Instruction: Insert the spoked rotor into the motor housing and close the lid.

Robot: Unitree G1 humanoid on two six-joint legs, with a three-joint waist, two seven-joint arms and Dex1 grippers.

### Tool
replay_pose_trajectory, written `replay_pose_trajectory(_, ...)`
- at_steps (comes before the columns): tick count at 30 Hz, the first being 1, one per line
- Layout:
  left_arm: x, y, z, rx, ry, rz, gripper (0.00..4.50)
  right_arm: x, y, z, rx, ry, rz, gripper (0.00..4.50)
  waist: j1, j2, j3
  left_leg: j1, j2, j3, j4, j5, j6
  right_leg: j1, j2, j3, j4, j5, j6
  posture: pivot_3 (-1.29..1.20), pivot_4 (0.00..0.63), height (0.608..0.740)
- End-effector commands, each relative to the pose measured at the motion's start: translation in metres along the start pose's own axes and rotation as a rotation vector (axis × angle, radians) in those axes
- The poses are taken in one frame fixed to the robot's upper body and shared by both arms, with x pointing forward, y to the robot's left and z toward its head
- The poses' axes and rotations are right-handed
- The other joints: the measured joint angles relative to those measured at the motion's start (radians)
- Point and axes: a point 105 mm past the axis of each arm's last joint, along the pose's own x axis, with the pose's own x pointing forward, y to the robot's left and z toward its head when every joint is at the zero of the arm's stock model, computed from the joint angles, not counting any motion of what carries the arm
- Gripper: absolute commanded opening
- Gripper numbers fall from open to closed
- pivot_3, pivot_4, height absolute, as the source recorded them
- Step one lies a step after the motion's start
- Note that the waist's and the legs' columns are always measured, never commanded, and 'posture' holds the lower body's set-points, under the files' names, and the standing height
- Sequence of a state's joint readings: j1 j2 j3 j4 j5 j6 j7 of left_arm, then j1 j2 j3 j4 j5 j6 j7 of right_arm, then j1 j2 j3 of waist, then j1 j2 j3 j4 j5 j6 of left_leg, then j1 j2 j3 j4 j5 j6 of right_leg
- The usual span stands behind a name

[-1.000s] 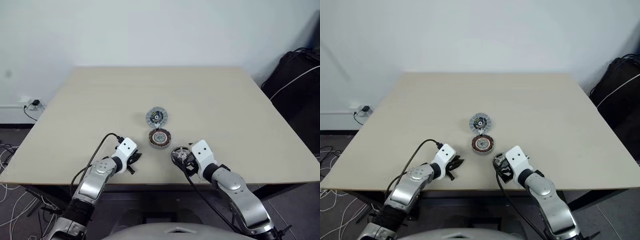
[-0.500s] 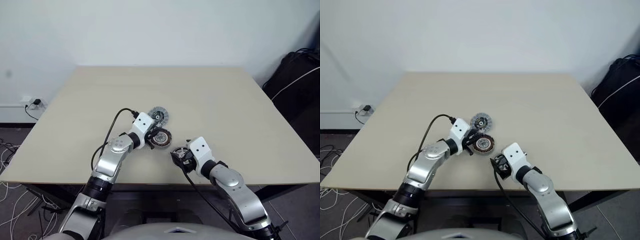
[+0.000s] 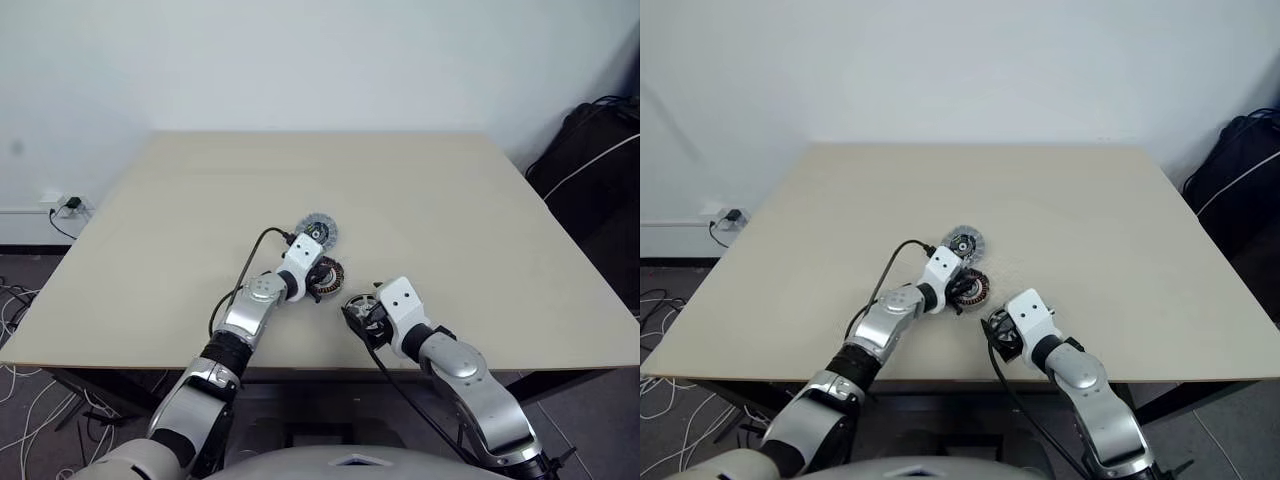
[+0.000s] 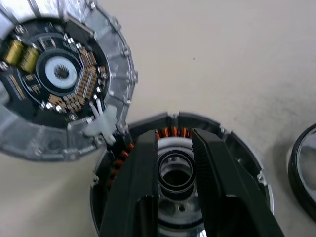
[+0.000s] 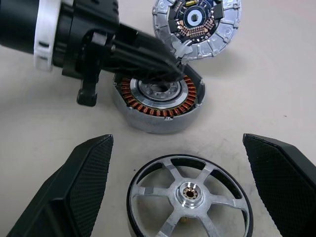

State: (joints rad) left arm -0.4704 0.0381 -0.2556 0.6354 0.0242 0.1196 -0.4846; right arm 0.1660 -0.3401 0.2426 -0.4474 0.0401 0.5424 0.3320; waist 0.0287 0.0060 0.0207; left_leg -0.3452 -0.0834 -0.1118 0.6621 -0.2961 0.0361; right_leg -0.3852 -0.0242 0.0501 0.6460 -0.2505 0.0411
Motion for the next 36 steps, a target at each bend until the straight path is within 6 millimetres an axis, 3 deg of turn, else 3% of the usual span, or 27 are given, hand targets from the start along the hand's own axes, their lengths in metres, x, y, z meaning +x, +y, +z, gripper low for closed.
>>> replay_pose_trajectory(1,0.004,0.001,0.015,0.040,-0.040,-0.004,0.67,-0.002,-0.003,0.018,-0.026,-0.073,-0.021,4.50,0.000,0.000,0.000,0.000,0.000,0.000,0.000,0.000,0.000,0.000,0.000,0.000,0.000,0.000,0.000,0.00,0.000,0.740)
replay_pose_trajectory(7,0.006,0.002,0.011,0.033,-0.038,0.001,0.67,-0.001,-0.003,0.019,-0.026,-0.075,-0.017,4.50,0.001,0.000,0.000,0.000,0.000,0.000,0.000,0.000,0.001,0.000,0.000,0.000,0.000,0.000,0.000,0.00,0.000,0.740)
replay_pose_trajectory(11,0.006,0.002,0.014,0.023,-0.064,0.002,2.03,0.000,-0.003,0.019,-0.026,-0.077,-0.014,4.50,0.000,0.000,0.000,0.000,0.000,0.000,0.000,-0.001,0.002,0.000,0.000,0.000,0.000,0.000,0.000,0.00,0.000,0.740)
replay_pose_trajectory(14,0.003,0.001,0.028,0.024,-0.130,0.000,2.98,0.000,-0.001,0.020,-0.024,-0.081,-0.008,4.50,0.000,0.000,0.000,0.000,0.000,0.000,0.000,0.000,0.001,0.000,0.000,0.000,0.000,0.000,0.000,0.00,0.000,0.740)
replay_pose_trajectory(17,-0.004,0.002,0.043,0.021,-0.198,0.006,2.98,0.000,-0.001,0.020,-0.022,-0.084,-0.006,4.50,0.000,0.000,0.000,0.000,0.000,0.000,0.000,-0.001,0.001,0.000,0.000,0.000,0.000,0.000,0.000,0.00,0.000,0.740)
replay_pose_trajectory(20,-0.014,0.004,0.050,0.013,-0.236,0.019,2.26,0.000,-0.001,0.020,-0.020,-0.084,-0.004,4.50,-0.001,0.000,0.000,0.000,0.000,0.000,0.000,0.000,0.000,0.000,0.000,0.000,0.000,0.001,0.000,0.00,0.000,0.740)
replay_pose_trajectory(24,-0.029,0.008,0.047,0.019,-0.245,0.044,0.93,0.003,0.000,0.016,-0.015,-0.052,-0.001,4.50,-0.002,0.001,-0.001,0.000,0.000,0.000,0.000,0.000,0.000,0.000,0.000,0.001,0.000,0.001,0.000,0.00,0.000,0.740)
replay_pose_trajectory(27,-0.043,0.011,0.033,0.025,-0.213,0.068,0.00,0.009,0.001,0.013,-0.020,-0.021,0.003,3.82,-0.005,0.001,-0.001,0.000,0.000,0.000,0.000,0.000,0.000,0.000,0.000,0.001,0.001,0.001,0.000,0.00,0.000,0.740)
replay_pose_trajectory(36,-0.082,0.002,-0.003,0.021,-0.156,0.048,0.00,0.042,0.001,0.015,-0.062,0.060,0.013,0.85,-0.006,0.001,-0.001,0.001,0.000,0.000,0.001,-0.001,0.002,0.000,0.000,0.001,0.002,0.001,0.000,0.00,0.000,0.740)
